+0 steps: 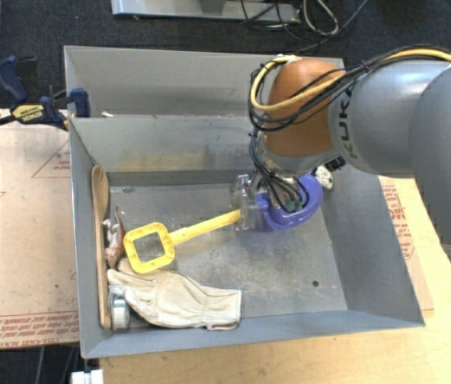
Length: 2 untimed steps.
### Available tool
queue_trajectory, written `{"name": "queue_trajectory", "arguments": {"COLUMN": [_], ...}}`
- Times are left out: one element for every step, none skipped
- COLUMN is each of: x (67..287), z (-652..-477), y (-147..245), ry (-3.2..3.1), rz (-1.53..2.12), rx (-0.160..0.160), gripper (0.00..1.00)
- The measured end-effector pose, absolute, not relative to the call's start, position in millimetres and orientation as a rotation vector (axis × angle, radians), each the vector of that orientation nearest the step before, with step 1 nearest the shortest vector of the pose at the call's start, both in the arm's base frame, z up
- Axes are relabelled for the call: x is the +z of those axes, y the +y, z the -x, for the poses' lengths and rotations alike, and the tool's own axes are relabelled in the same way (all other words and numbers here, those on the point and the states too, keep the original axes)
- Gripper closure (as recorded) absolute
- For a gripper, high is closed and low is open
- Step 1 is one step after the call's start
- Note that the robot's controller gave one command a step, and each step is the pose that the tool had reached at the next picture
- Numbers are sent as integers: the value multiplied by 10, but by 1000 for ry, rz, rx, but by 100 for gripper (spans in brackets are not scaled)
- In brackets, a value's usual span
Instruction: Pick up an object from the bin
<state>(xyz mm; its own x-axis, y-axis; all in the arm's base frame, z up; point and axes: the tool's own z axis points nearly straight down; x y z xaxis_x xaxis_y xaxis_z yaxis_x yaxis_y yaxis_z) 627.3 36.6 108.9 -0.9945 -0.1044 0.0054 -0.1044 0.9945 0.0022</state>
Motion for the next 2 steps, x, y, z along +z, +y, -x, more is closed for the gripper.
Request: {"name": "queue_trajectory", "arguments": {"x": [1465,2550], "z": [-6208,-6233], "y": [831,507], "ry": [-3136,-3156], "rz": [11,-77], "rx": [-5,0], "gripper": [100,100]}}
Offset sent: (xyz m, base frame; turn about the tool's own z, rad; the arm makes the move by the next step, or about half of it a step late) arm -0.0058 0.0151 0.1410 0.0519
